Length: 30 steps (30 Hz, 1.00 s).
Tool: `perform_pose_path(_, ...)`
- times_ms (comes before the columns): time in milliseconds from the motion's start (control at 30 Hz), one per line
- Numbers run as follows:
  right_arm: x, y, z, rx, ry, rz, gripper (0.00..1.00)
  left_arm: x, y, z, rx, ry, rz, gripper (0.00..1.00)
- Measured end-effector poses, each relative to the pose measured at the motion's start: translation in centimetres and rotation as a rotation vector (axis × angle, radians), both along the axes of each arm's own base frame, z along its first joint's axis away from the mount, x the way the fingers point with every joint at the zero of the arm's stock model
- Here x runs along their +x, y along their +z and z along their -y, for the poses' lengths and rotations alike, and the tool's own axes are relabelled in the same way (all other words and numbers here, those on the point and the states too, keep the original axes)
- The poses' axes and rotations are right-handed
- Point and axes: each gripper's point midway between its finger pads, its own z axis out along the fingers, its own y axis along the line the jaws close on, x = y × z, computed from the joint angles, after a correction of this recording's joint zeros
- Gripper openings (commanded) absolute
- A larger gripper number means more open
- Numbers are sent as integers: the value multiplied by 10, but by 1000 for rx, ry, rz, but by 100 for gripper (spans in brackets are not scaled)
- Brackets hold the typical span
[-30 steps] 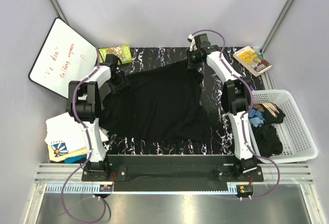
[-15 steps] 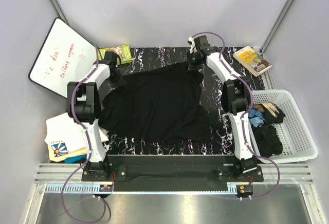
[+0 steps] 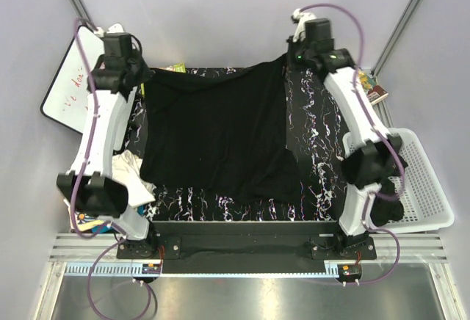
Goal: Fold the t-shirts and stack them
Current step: Flatten out the tshirt
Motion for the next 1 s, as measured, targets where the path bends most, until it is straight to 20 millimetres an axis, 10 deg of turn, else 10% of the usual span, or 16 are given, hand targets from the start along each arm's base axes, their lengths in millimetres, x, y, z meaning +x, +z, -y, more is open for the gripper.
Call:
perform_pose_path(167,-80,132,32,25,-20,279,0,-45,66,-11,36,28,156,0)
perform_pose_path(367,-184,226,49,43,-3,526,0,-115,105,-13,36,27,283,0)
perform_pose_path(800,-262,257,75,49,6,510,0,-228,186,-3,50,-52,540,0)
perform_pose_path(1000,-268,266,75,73,10,540,0,-240,213,-2,50,-65,614,0)
